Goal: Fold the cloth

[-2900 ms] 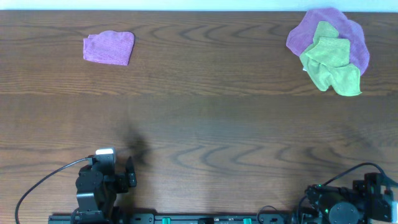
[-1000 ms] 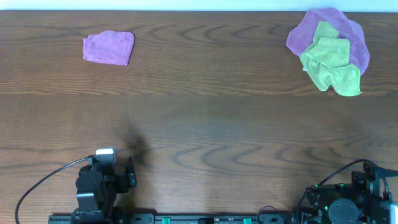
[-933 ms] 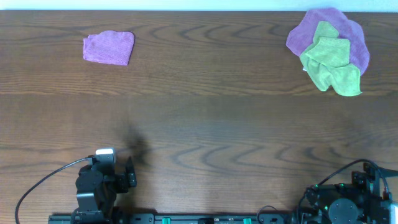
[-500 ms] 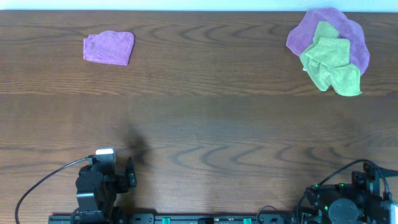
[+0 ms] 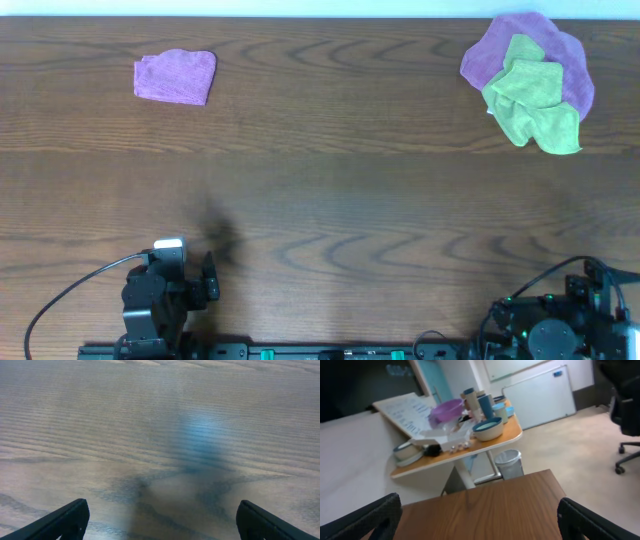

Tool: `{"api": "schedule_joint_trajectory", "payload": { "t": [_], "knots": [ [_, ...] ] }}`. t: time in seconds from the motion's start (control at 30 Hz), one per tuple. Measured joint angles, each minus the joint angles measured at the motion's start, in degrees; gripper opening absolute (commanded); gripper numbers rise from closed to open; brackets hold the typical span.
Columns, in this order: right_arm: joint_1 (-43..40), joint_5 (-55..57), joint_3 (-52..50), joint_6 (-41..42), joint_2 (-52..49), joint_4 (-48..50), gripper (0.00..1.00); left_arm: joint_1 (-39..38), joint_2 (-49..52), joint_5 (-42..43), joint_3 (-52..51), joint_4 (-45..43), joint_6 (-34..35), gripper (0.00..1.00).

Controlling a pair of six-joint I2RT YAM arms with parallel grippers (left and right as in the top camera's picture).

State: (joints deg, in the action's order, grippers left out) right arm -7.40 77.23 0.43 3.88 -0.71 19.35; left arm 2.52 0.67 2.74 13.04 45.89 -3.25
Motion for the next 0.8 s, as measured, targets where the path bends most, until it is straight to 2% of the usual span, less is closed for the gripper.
{"api": "schedule_joint_trajectory", "payload": {
  "t": [0.07, 0.13, 0.33, 0.47, 0.57, 0.67, 0.8],
  "knots": [
    [0.15, -5.46, 0.04, 1.92, 0.00, -6.16, 0.99, 0.00, 0.00, -0.02, -0.02, -0.02, 0.00, 0.95],
    [0.24, -18.34, 0.04, 4.57, 0.02, -13.03, 0.99, 0.00, 0.00, -0.04, -0.09, -0.09, 0.00, 0.95],
    [0.31, -55.69, -0.04, 8.79, -0.04, -16.41, 0.99, 0.00, 0.00, -0.17, -0.09, -0.09, 0.00, 0.95],
    [0.42, -67.49, -0.04, 12.39, -3.02, -18.38, 0.99, 0.00, -0.02, -0.17, -0.11, -0.09, 0.00, 0.95],
    [0.42, -72.78, -0.07, 13.81, -9.79, -13.60, 0.99, 0.00, -0.02, -0.17, -0.11, -0.09, 0.00, 0.95],
    [0.44, -76.39, 0.09, 14.58, -19.78, -5.01, 0.99, 0.00, -0.04, -0.17, -0.20, -0.20, -0.02, 0.95],
    [0.46, -79.54, 4.00, 14.86, -35.12, -1.27, 0.99, 0.00, -0.09, -0.20, -0.22, -0.22, 0.00, 0.95]
  ]
}}
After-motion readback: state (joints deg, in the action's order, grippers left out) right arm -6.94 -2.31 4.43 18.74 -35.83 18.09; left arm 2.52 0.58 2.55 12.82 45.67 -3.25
